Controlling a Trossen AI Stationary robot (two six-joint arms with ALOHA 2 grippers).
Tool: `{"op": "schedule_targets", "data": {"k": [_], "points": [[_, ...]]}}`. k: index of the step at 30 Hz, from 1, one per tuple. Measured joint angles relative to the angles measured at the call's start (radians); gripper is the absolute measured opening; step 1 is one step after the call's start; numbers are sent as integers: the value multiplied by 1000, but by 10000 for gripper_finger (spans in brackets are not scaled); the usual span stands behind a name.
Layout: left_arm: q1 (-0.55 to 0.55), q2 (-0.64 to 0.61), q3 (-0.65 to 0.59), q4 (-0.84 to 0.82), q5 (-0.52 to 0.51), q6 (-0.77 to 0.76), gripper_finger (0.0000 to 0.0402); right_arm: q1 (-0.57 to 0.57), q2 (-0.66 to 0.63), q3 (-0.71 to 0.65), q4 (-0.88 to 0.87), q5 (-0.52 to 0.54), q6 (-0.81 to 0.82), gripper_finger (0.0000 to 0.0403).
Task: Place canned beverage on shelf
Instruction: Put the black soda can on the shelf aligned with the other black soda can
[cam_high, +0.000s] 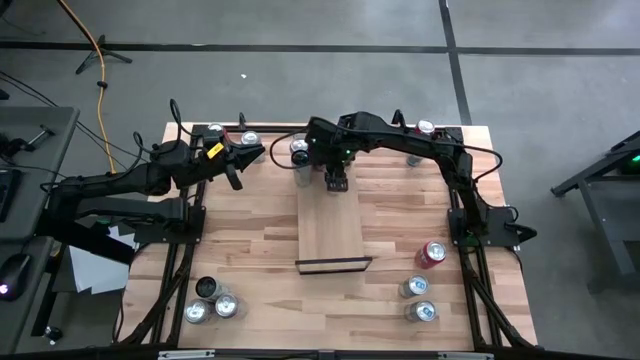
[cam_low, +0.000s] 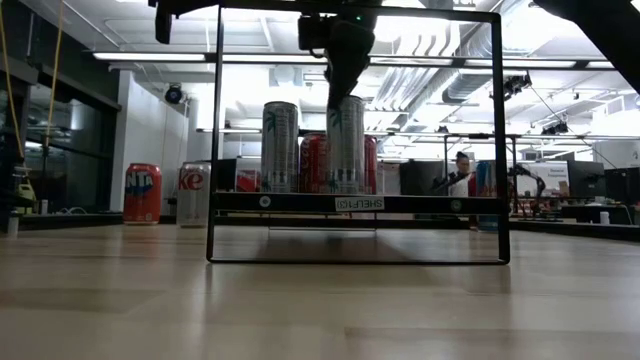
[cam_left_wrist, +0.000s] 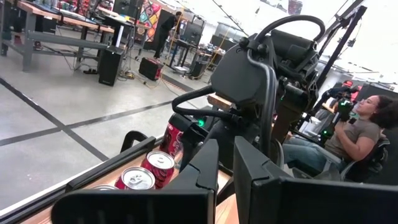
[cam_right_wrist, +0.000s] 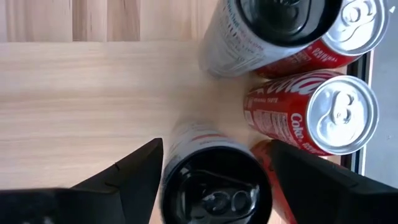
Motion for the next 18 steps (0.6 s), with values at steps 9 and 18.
{"op": "schedule_targets", "data": {"k": [9, 18], "points": [[0, 0, 0, 0, 0, 0, 3, -1, -3, 0, 10, 22, -2, 353], [0, 0, 0, 0, 0, 0, 3, -2, -24, 0, 14, 57, -42, 387]]}}
